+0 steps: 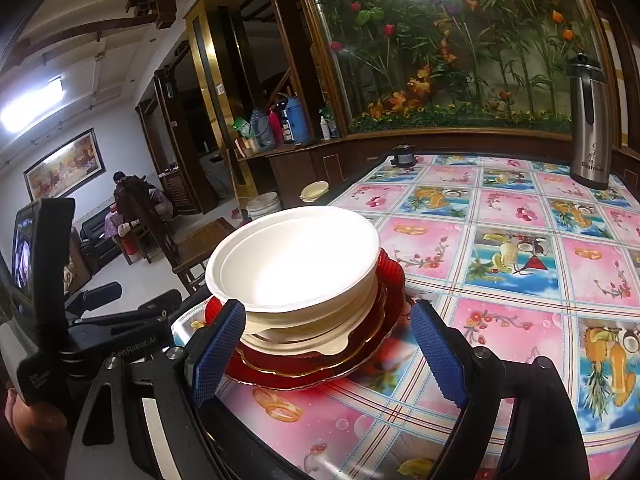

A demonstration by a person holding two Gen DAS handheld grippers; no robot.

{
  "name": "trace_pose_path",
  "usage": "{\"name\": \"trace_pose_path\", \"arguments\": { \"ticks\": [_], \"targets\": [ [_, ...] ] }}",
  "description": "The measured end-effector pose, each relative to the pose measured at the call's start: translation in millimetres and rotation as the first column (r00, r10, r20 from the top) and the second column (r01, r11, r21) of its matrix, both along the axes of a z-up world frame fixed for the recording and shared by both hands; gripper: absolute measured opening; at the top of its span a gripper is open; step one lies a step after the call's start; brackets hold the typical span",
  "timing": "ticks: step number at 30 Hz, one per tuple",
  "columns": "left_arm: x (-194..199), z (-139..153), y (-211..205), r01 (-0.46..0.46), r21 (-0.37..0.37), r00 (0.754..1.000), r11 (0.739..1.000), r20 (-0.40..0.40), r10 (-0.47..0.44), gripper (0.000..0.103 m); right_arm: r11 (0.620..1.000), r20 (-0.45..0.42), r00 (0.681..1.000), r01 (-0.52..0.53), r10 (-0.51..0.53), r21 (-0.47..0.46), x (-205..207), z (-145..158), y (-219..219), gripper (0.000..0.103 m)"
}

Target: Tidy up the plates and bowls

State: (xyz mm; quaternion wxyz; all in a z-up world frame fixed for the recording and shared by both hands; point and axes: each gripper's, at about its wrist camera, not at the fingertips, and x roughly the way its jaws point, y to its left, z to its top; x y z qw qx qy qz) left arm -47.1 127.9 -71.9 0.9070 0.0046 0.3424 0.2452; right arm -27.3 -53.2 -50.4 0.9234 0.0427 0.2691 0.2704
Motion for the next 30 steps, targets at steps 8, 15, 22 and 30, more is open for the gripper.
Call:
{"name": "trace_pose_path", "arguments": {
  "ticks": [8,15,22,30],
  "targets": [
    [5,-4,-4,0.019,-0.014,0.999,1.0,-0.042,-0.02,0.088,1.0,-0.024,1.0,0.014,-0.014,0.011,2,-3,-3,0.086],
    [9,-9,4,-0.01,-0.024,0.997,1.0,-0.078,0.008,0.088,1.0,-0.035,0.999,0.016,-0.016,0.013,3,-4,-3,0.086],
    [11,-11,9,-0.031,-0.028,0.995,0.999,-0.093,0.028,0.088,1.0,-0.043,0.999,0.018,-0.017,0.017,4,-5,-3,0.086],
    [13,-15,11,-0.03,-0.032,0.993,0.999,-0.113,0.026,0.088,1.0,-0.051,0.999,0.015,-0.014,0.016,7,-8,-3,0.086]
  ]
}}
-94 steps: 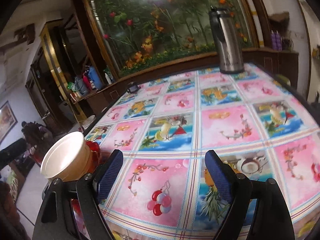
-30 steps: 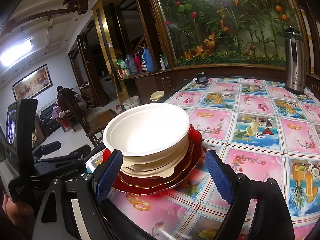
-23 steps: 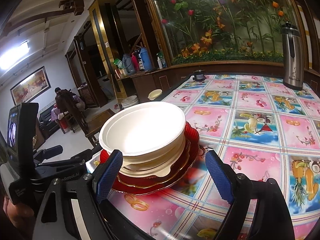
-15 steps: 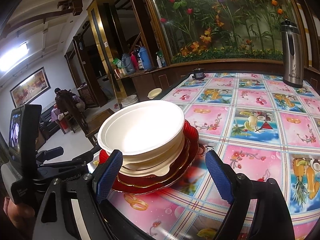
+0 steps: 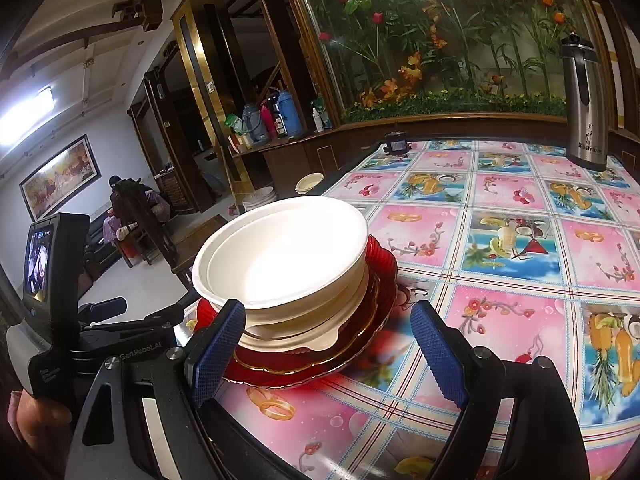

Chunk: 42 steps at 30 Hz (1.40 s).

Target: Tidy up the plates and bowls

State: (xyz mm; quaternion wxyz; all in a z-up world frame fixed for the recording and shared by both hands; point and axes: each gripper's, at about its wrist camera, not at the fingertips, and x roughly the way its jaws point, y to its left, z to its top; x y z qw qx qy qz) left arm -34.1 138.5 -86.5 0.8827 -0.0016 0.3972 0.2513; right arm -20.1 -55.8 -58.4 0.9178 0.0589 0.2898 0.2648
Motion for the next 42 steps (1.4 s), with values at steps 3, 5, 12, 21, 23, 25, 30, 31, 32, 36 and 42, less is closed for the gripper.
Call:
{"name": "trace_pose_path", "arguments": {
  "ticks": [3,5,12,21,23,25,30,31,32,36,42],
  "targets": [
    [1,-1,0,-0.001,0.003,1.0,1.0,-0.005,0.001,0.088,1.0,-0.003,1.0,0.0,0.0,0.003,0,-1,0,0.086],
    [3,-2,1,-0.002,0.003,1.0,1.0,-0.011,0.002,0.088,1.0,-0.005,1.0,0.0,0.0,0.004,1,-1,0,0.086],
    [5,-5,5,-0.007,-0.003,1.0,1.0,-0.027,0.007,0.088,1.0,-0.02,1.0,0.004,-0.003,0.01,3,-3,0,0.086],
    [4,-9,7,-0.006,0.006,0.999,1.0,-0.049,0.007,0.088,1.0,-0.029,1.0,0.0,0.0,0.007,4,-5,1,0.086],
    [4,-10,9,-0.009,0.009,0.999,1.0,-0.052,0.009,0.088,1.0,-0.03,1.0,-0.002,0.002,0.006,4,-5,2,0.086],
    [4,-11,10,-0.012,0.007,0.998,1.0,-0.055,0.012,0.088,1.0,-0.03,1.0,-0.002,0.002,0.006,4,-4,2,0.086],
    [4,-11,10,-0.013,0.015,0.998,1.0,-0.063,0.014,0.088,1.0,-0.03,1.0,-0.001,0.001,0.005,4,-4,3,0.086],
    [4,-12,11,-0.013,0.016,0.998,1.0,-0.065,0.014,0.088,1.0,-0.032,0.999,0.0,0.0,0.004,4,-4,3,0.086],
    [2,-13,11,-0.014,0.016,0.998,1.0,-0.067,0.015,0.088,1.0,-0.034,0.999,0.0,0.0,0.003,5,-5,4,0.086],
    [2,-14,13,-0.019,0.014,0.997,1.0,-0.07,0.02,0.088,1.0,-0.041,0.999,0.001,-0.001,0.004,5,-6,5,0.086],
    [2,-17,15,-0.024,0.011,0.996,1.0,-0.081,0.025,0.088,1.0,-0.048,0.999,-0.004,0.004,0.0,6,-7,6,0.086]
  ]
}}
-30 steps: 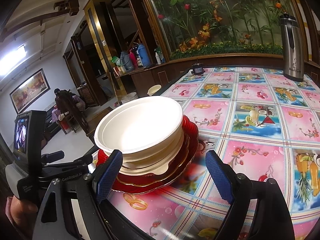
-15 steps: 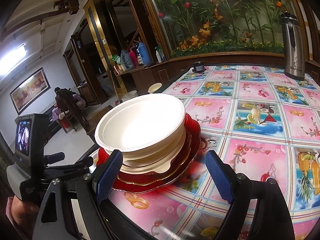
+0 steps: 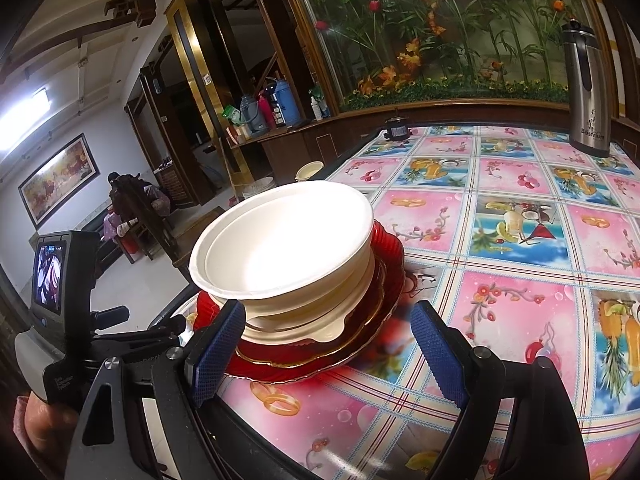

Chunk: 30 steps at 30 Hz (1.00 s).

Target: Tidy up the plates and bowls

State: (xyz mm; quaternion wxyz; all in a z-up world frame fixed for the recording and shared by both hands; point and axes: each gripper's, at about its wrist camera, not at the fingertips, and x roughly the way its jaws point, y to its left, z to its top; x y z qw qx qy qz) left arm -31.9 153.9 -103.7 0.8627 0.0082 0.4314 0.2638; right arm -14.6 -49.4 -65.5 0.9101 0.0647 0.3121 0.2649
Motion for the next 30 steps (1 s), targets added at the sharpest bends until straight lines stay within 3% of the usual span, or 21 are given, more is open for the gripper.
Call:
{"name": "trace_pose_path", "arguments": {
  "ticks": [30],
  "targets": [
    [-2.6,-7.4,7.9,-0.008,0.004,1.0,1.0,-0.017,0.008,0.088,1.0,-0.014,1.0,0.0,0.0,-0.002,0.5,-1.5,2.3,0.086]
  ]
}}
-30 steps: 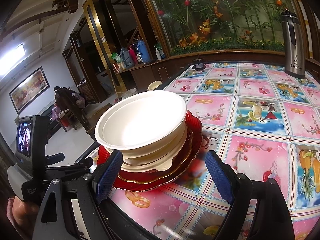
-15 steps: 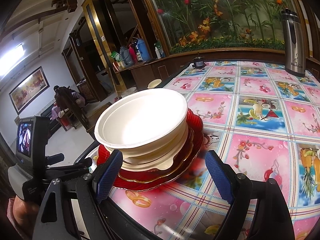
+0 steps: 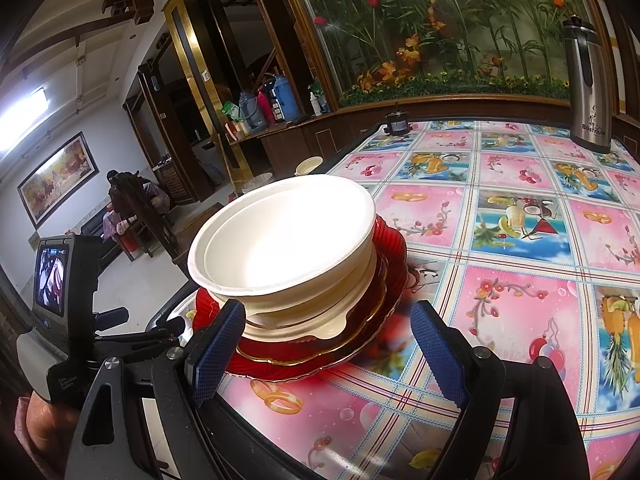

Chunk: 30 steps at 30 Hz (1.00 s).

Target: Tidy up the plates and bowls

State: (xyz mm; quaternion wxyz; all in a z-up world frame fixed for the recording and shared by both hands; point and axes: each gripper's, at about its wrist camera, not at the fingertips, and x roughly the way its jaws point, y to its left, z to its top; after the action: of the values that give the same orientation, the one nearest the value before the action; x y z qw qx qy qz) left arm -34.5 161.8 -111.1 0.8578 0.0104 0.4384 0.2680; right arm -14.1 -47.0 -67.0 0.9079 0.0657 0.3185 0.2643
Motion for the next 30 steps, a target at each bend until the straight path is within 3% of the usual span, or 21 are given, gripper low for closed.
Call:
{"name": "trace_pose_path", "arguments": {
  "ticks": [30],
  "targets": [
    [2.9,-0.1,-1.3,0.014,0.012,0.999,1.0,-0.03,-0.013,0.088,1.0,-0.011,1.0,-0.018,0.018,-0.014,2.7,-3.4,5.3,0.086]
  ]
}}
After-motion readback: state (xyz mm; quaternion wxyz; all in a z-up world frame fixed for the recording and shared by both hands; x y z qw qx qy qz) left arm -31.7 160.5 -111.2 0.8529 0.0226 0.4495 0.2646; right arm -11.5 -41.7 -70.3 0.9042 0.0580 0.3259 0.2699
